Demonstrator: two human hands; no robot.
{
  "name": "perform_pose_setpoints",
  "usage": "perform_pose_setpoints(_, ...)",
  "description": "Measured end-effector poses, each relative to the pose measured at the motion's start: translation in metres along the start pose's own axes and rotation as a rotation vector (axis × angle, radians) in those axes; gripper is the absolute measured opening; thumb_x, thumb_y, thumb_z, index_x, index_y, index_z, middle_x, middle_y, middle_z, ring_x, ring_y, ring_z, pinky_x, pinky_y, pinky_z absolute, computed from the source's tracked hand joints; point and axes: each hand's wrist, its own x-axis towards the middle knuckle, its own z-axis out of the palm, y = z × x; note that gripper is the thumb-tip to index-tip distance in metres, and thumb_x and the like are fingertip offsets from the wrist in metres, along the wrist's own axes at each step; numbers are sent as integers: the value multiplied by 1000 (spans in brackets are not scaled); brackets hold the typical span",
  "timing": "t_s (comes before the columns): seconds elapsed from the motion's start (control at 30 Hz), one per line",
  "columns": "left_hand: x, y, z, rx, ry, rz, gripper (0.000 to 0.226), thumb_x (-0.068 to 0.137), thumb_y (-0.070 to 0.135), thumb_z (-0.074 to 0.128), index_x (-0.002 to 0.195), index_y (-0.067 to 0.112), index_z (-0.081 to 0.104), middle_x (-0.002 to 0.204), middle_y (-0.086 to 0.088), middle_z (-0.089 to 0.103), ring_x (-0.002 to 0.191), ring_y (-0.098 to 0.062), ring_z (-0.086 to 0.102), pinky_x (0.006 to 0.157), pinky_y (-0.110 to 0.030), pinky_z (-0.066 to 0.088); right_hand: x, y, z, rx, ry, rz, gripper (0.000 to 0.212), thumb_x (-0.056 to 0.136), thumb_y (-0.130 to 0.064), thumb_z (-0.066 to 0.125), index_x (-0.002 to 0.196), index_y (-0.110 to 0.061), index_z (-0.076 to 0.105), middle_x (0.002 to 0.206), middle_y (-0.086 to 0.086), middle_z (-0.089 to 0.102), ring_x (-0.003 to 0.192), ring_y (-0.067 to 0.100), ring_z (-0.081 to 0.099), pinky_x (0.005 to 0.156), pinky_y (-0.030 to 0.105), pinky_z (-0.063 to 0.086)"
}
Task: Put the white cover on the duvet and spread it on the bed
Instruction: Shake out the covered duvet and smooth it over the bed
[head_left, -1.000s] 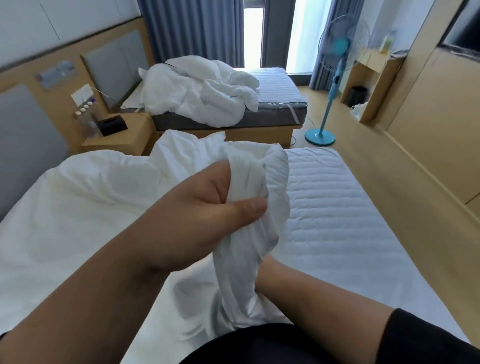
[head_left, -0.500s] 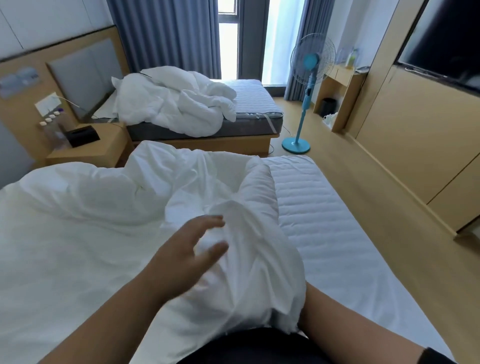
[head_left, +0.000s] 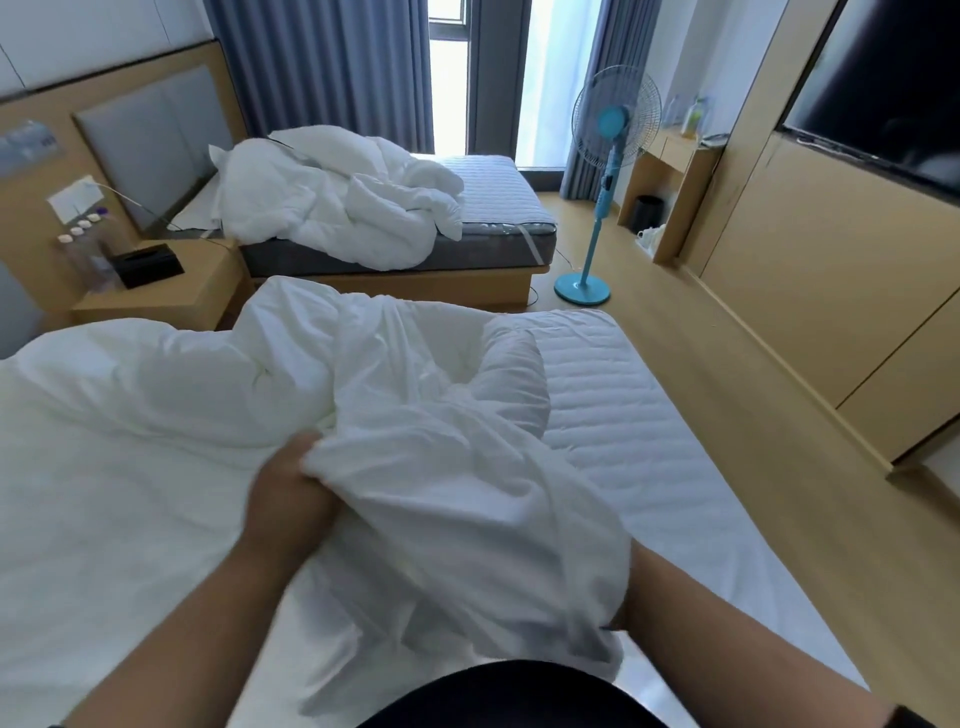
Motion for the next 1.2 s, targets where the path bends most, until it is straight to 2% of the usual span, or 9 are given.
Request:
perform_pose_setpoints(0.17,26,-24,-68,123,133,-222,25,77,35,55,89,15,65,83,2,66,87,-32,62,73,-43,49,-32,-34,-35,252,-172,-129,45,86,-32,48,90,0,80,87,20,73,76,32,72,66,33,58)
perform_pose_setpoints(0.27,23,-17,-62,73,30,-209,28,80,38,58,95,16,67,92,-2,71,93,-29,65,82,-50,52,-40,-46,-33,246,-241,-231,56,86,-44,62,120,0,71,119,23,70,105,36,70,84,42,59)
perform_pose_setpoints(0.37,10,-12,-43,161,-235,-146,28,77,43,60,90,19,68,91,6,72,90,-14,67,84,-44,52,-57,-84,-9,134,-287,-441,64,59,-36,92,111,-3,76,109,19,73,95,29,73,75,37,61)
perform_pose_setpoints(0.53,-35,5,18,342,-765,51,24,96,26,56,115,38,63,126,22,57,119,-4,55,102,-18,38,-69,-153,82,-152,-252,-628,21,93,-29,67,75,-18,68,67,2,67,59,14,66,62,29,55)
perform_pose_setpoints(0.67,-61,23,30,133,-883,-36,42,71,33,52,106,51,66,126,23,64,120,2,56,101,-15,41,-33,-177,146,-541,-239,-637,31,90,-46,70,100,-17,69,92,1,69,84,17,66,82,33,53)
perform_pose_setpoints(0.77,-60,19,17,-242,-652,-309,59,47,6,51,91,35,78,98,7,77,99,-10,69,83,-27,54,23,-173,141,-1354,-23,-616,50,101,-52,47,128,-11,60,124,13,62,116,30,59,100,41,46)
perform_pose_setpoints(0.83,-57,16,13,-505,-447,-525,52,42,-3,45,80,11,77,80,-15,72,78,-28,68,64,-33,51,50,-158,115,-1633,210,-659,50,101,-57,40,117,-17,65,125,12,64,117,32,59,101,43,45)
perform_pose_setpoints(1.0,-43,19,16,-877,-114,-815,42,66,-15,30,87,-4,65,78,-22,65,69,-37,66,67,-39,53,16,-84,64,-691,332,-896,42,97,-32,58,63,-9,54,56,4,55,54,18,53,59,35,47)
perform_pose_setpoints(1.2,-25,27,41,-1090,-178,-1000,56,66,-2,36,113,-11,64,108,-30,67,101,-50,65,88,-55,53,10,17,38,-759,34,-352,29,85,-60,65,104,-39,63,102,-11,72,93,-1,67,90,25,53)
